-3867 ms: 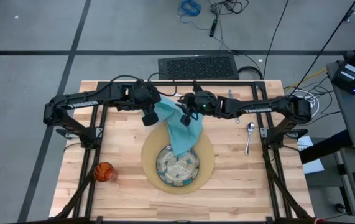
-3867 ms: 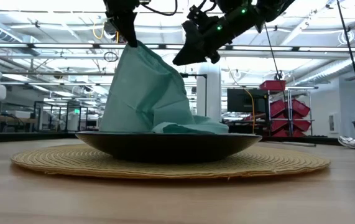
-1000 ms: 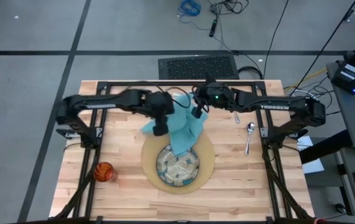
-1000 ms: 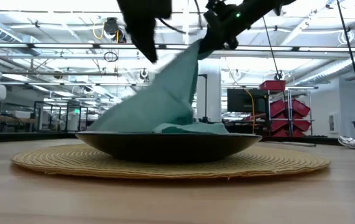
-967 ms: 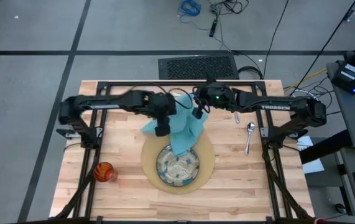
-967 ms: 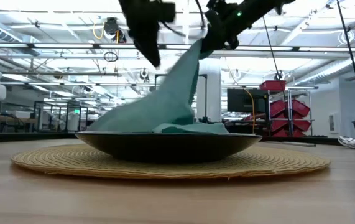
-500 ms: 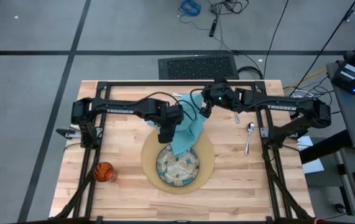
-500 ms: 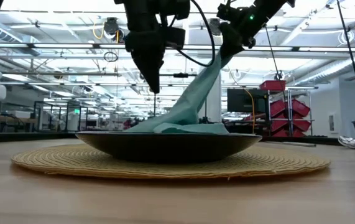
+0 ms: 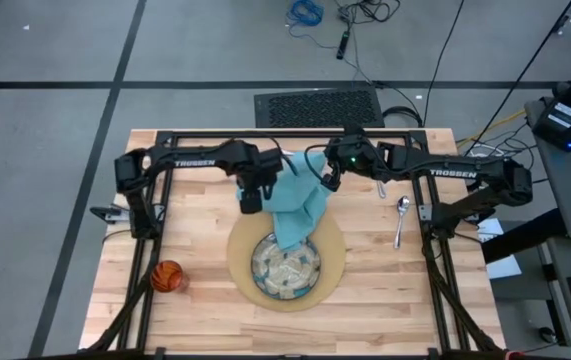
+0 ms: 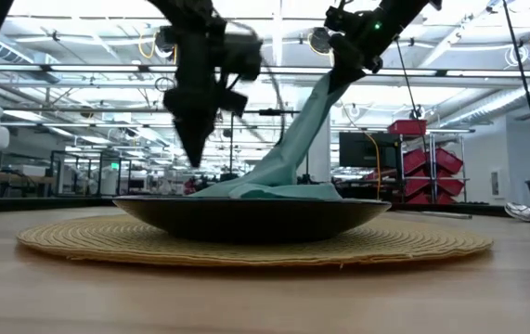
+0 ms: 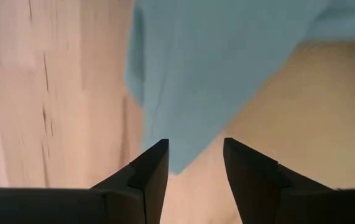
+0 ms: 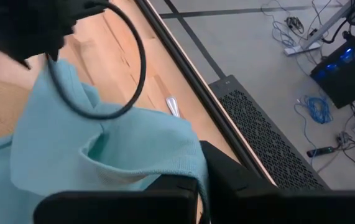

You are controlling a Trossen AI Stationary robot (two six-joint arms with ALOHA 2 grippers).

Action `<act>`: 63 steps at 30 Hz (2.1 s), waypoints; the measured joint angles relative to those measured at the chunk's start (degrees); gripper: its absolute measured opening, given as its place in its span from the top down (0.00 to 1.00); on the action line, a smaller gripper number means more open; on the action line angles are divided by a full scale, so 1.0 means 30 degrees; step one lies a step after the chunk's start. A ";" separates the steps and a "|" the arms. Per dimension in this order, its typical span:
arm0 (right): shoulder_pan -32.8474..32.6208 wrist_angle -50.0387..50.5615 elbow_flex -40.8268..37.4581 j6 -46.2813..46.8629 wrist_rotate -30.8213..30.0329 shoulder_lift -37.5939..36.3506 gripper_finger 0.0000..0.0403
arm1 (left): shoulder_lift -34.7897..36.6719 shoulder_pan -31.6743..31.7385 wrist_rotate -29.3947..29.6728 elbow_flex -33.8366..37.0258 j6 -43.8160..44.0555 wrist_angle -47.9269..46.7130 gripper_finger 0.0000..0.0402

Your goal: Set table place

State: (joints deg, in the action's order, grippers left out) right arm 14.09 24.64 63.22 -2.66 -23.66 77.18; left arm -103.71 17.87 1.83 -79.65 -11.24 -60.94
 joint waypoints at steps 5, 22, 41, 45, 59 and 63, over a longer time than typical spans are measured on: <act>0.0007 0.0002 0.0000 -0.0147 0.0000 0.0002 1.00 | 0.0068 0.0577 -0.0132 0.1416 -0.0984 0.0373 0.65; 0.0073 -0.0136 0.0000 0.0073 0.0954 0.0017 1.00 | 0.0104 0.2008 -0.1116 0.3411 -0.3201 0.3750 0.65; 0.0073 -0.0428 0.0000 -0.0029 0.0962 0.0017 1.00 | -0.0655 0.2149 -0.1976 0.4216 -0.2995 0.5937 0.65; 0.0073 -0.0430 0.0000 -0.0022 0.0954 0.0017 1.00 | -0.0639 0.2143 -0.1983 0.4223 -0.2883 0.5997 0.65; 0.0073 -0.0727 0.0000 -0.0044 0.0947 0.0017 1.00 | -0.0645 0.2143 -0.1983 0.4223 -0.2879 0.5393 0.99; 0.0073 -0.0712 0.0000 -0.0029 0.0947 0.0017 1.00 | -0.0553 0.1971 -0.1031 0.4223 -0.2680 0.5270 1.00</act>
State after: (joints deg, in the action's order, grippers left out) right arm 14.31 22.50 63.22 -2.74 -20.82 77.23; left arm -105.36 23.78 -1.26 -66.98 -19.28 -45.13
